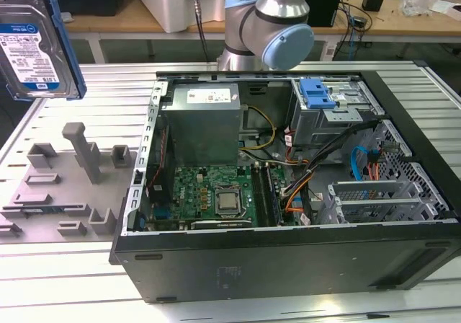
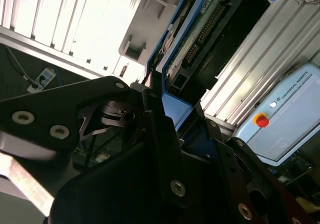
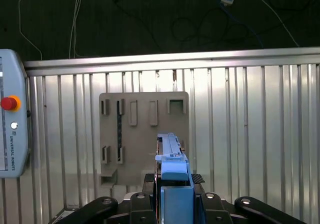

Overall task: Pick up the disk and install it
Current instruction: 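Pick up the disk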

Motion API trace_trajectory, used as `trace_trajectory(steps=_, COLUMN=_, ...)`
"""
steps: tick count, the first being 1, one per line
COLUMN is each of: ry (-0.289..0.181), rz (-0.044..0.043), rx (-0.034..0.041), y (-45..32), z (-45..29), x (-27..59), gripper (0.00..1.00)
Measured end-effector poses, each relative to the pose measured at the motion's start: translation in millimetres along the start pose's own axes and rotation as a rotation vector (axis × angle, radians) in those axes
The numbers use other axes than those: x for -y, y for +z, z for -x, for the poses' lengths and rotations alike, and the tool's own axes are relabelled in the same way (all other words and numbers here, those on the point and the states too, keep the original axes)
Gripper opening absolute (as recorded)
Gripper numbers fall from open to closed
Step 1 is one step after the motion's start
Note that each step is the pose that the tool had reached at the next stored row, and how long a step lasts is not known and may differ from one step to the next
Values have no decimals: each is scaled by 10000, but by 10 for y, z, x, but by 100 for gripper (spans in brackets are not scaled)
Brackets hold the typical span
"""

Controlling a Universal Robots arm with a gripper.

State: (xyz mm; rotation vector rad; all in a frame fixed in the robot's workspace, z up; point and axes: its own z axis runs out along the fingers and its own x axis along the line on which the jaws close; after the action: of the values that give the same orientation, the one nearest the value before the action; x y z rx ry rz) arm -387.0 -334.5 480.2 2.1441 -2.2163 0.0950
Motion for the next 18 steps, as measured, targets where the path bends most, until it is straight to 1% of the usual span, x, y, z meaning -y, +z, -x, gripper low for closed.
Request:
trace_trajectory(steps=2, ry=1, rz=-1, rx=-2, y=-2, z=-5, x=47, gripper=36)
trace_trajectory(steps=7, ry=0, rz=-1, rx=-7, y=-7, z=-16, x=131, gripper=36)
trace_trajectory(steps=15, ry=0, rz=-1, rx=-24, y=-20, z=-38, x=345, gripper=36)
trace_trajectory(steps=16, ry=0, rz=-1, rx=-27, y=-21, z=-41, x=381, gripper=36)
trace_trajectory(steps=18, ry=0, rz=-1, rx=-29, y=-23, z=-44, x=426, gripper=36)
